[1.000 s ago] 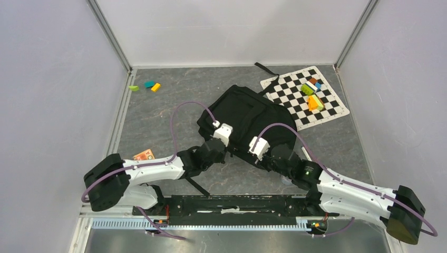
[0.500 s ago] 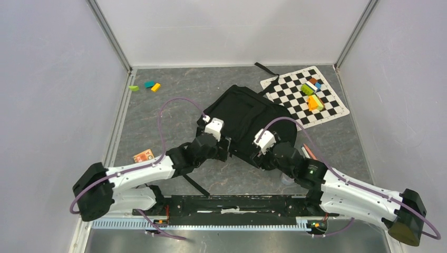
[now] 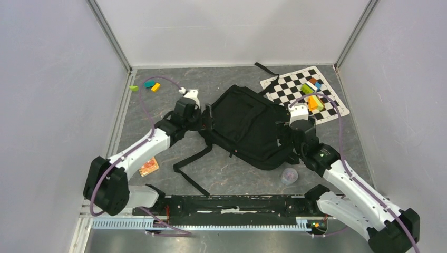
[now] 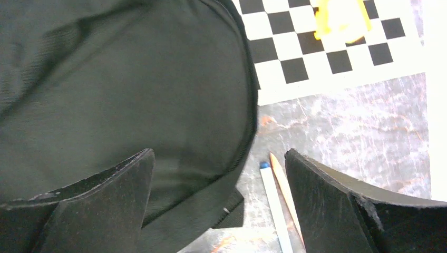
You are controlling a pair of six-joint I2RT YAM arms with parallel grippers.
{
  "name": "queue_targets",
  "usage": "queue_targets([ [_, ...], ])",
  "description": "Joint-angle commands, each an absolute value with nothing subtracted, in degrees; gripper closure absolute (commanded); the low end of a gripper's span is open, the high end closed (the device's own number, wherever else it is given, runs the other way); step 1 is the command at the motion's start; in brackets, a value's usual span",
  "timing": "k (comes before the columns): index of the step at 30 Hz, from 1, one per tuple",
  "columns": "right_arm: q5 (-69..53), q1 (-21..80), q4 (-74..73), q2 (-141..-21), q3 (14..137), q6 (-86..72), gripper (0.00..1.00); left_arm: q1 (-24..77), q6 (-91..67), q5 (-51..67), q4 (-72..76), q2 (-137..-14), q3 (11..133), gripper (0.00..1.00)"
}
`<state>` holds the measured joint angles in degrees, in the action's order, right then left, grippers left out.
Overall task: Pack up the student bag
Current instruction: Adjust the student bag at the center of the board.
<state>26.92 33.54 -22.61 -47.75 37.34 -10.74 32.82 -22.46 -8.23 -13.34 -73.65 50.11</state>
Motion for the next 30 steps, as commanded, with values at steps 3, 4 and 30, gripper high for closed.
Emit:
queue_targets([
  [3, 22.5, 24.3, -24.1, -48.5, 33.8, -12.4, 0.02, 22.3, -29.2, 10.0, -5.3, -80.1, 52.2, 0.00],
  [4, 20.9, 23.3, -23.4, -48.3, 33.1, -12.7, 0.02, 22.1, -28.5, 10.0, -5.6, -81.9, 53.4, 0.00],
  [30, 10.3, 20.3, -3.6, -66.5, 36.2, -7.9, 1.00, 25.3, -28.1, 9.6, 0.3, -80.6, 42.2, 0.98],
])
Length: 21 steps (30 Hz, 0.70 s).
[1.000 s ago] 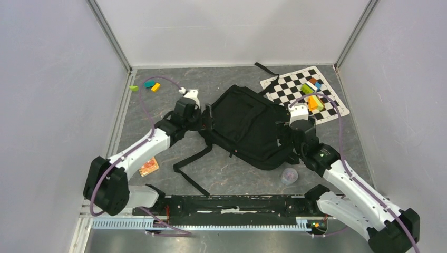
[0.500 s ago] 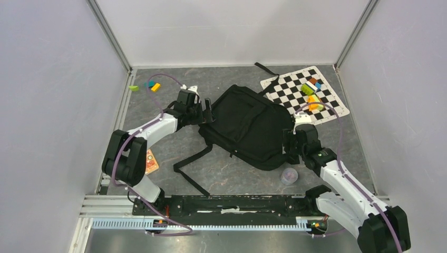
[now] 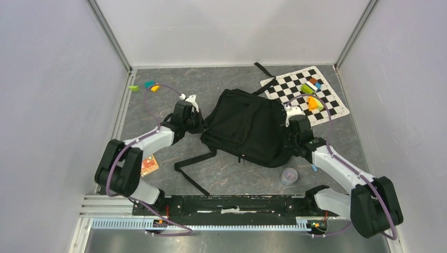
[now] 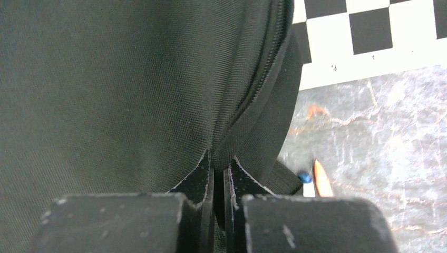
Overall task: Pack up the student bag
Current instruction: Adjust the student bag at the center of the board.
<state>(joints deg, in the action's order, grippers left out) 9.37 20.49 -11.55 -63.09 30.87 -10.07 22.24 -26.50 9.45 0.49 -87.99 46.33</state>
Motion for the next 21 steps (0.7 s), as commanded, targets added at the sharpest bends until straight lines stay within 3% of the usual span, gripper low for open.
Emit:
queue_targets([
  [1, 10.9, 20.3, -2.5, -68.3, 37.4, -7.4, 1.00, 26.7, -28.3, 8.4, -2.3, -78.1, 41.0, 0.98],
  [10, 4.2, 20.7, 2.5, -86.8, 52.9, -4.6, 0.98, 43.7, -35.5, -2.3, -13.2, -58.1, 33.1, 0.98],
  [15, 0.6, 25.0, 2.8, -96.6, 63.0, -2.5, 0.95, 47.7, -35.7, 4.7, -12.1, -52.3, 29.8, 0.98],
  [21, 1.8, 33.0, 2.0, -104.5, 73.2, -0.5, 0.87, 51.1, -34.1, 12.4, -6.2, -56.2, 30.0, 0.98],
])
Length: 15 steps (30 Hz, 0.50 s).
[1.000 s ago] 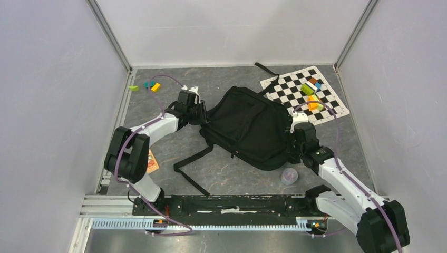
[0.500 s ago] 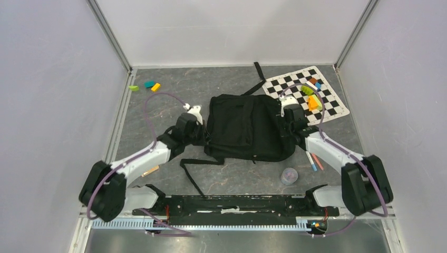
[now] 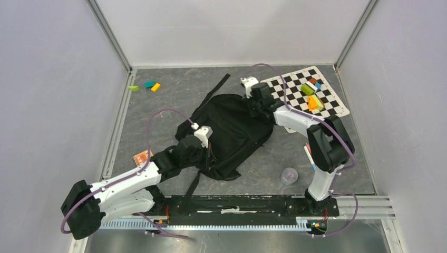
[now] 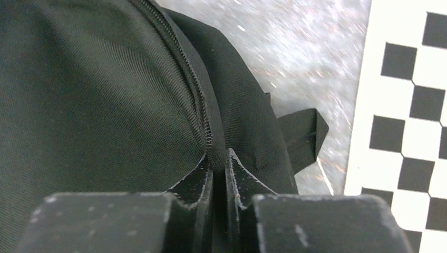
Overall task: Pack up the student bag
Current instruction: Adjust the student bag at the center of the board.
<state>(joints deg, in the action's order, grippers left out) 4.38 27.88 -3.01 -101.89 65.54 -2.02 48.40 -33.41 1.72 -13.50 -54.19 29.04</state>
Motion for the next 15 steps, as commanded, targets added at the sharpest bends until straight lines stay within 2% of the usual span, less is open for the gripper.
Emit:
queue_targets([
  [1, 2.1, 34.0, 1.2, -105.4, 74.6, -0.5, 0.83, 51.6, -33.9, 12.6, -5.9, -57.2, 30.9, 0.97],
  [2, 2.4, 34.6, 0.5, -105.8, 76.1, -0.5, 0.74, 51.8, -33.3, 12.4, -6.2, -58.1, 32.1, 0.88],
  [5, 5.1, 34.8, -2.7, -104.3, 77.3, -0.5, 0.46, 52.0, -31.6, 9.3, -9.0, -58.6, 35.8, 0.46],
  [7, 7.6, 34.7, -4.3, -101.0, 76.1, -0.5, 0.27, 52.0, -30.5, 5.6, -11.6, -57.7, 38.6, 0.23],
  [9, 9.4, 34.7, -6.2, -97.1, 74.0, -0.5, 0.18, 51.9, -29.6, 1.1, -15.1, -56.7, 41.3, 0.04],
  [10, 10.3, 34.7, -7.2, -94.8, 72.4, -1.0, 0.15, 51.8, -29.4, 0.2, -16.7, -56.3, 42.5, 0.01],
  [15, 14.5, 34.4, -11.0, -82.8, 61.4, -7.8, 0.09, 44.5, -26.4, 2.6, -26.2, -59.5, 49.7, 0.00],
])
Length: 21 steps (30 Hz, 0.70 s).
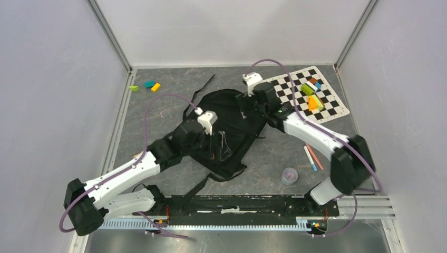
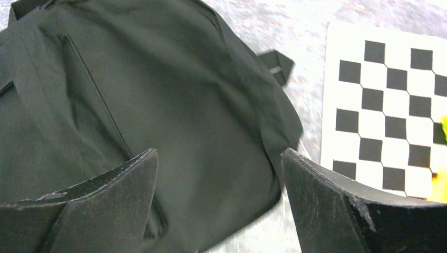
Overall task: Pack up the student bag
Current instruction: Adjust the student bag at the center of the board.
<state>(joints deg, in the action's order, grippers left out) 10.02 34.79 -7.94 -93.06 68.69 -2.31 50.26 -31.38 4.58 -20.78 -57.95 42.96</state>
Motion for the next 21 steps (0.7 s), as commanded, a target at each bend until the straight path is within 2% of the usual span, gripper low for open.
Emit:
queue_targets([
  [1, 14.5, 34.3, -10.5, -79.9, 58.1, -9.7, 0.08, 42.3, -25.9, 2.8, -27.2, -60.1, 50.4, 0.00],
  [7, 8.6, 34.2, -5.2, -67.3, 42.7, -21.8, 0.05, 33.1, -24.7, 2.4, -26.6, -58.0, 50.0, 0.00],
  [11, 1.6, 34.3, 3.7, -62.5, 34.3, -30.4, 0.05, 24.2, -25.5, 0.2, -25.6, -60.3, 49.2, 0.00],
  [14, -1.1, 35.0, 7.8, -61.0, 29.9, -35.3, 0.05, 20.4, -25.9, -1.7, -20.9, -62.5, 47.8, 0.00],
  [18, -4.3, 36.7, 12.7, -61.1, 25.6, -39.3, 0.06, 17.0, -26.5, 6.5, -13.6, -67.0, 47.8, 0.00],
  [21, -5.6, 37.8, 18.0, -61.3, 22.0, -42.7, 0.11, 16.6, -24.1, 4.5, -13.3, -71.2, 49.9, 0.00],
])
